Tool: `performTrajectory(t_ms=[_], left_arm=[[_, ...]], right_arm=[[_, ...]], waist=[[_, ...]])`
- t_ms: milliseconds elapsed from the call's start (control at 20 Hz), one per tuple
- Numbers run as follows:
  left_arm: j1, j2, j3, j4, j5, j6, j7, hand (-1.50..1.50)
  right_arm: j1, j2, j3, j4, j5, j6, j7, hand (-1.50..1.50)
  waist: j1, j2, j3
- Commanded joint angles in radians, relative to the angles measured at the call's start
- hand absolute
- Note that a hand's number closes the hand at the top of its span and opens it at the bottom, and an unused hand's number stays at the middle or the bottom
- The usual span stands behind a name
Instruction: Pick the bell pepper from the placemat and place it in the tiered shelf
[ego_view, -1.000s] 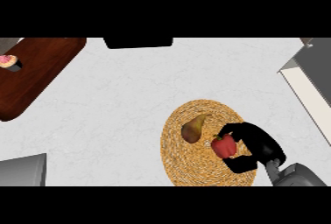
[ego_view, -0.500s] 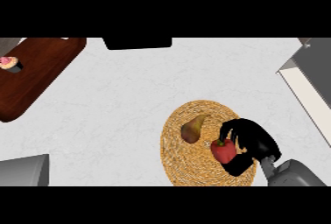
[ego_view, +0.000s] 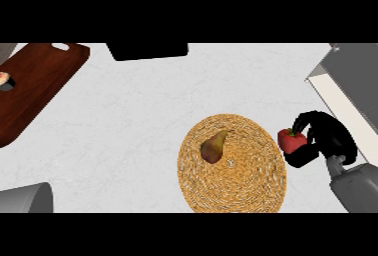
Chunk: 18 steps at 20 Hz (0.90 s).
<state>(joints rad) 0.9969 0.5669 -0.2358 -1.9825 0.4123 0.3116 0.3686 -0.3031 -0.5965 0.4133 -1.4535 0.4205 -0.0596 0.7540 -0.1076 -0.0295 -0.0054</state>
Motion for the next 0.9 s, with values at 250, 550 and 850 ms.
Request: performTrajectory(t_ms=[250,550,850], left_arm=[[-0.243,0.004,0.113,-0.108,-0.065,0.004,-0.165,0.00],[-0.247,-0.002,0.116,-0.089,-0.062,0.016,-0.161,0.00],[-0.243,-0.007,0.123,-0.086,-0.063,0.029,-0.178,0.00]], right_arm=[[-0.156,-0.063,-0.145,0.085,0.157,-0.112,0.333,1.50],[-0.274,-0.045,-0.232,0.046,0.192,-0.150,0.426,1.50],[-0.372,-0.054,-0.299,0.024,0.271,-0.164,0.460,1.50]], waist=[[-0.014,-0.011,-0.010],[-0.020,-0.021,-0.009],[-0.020,-0.026,-0.009]])
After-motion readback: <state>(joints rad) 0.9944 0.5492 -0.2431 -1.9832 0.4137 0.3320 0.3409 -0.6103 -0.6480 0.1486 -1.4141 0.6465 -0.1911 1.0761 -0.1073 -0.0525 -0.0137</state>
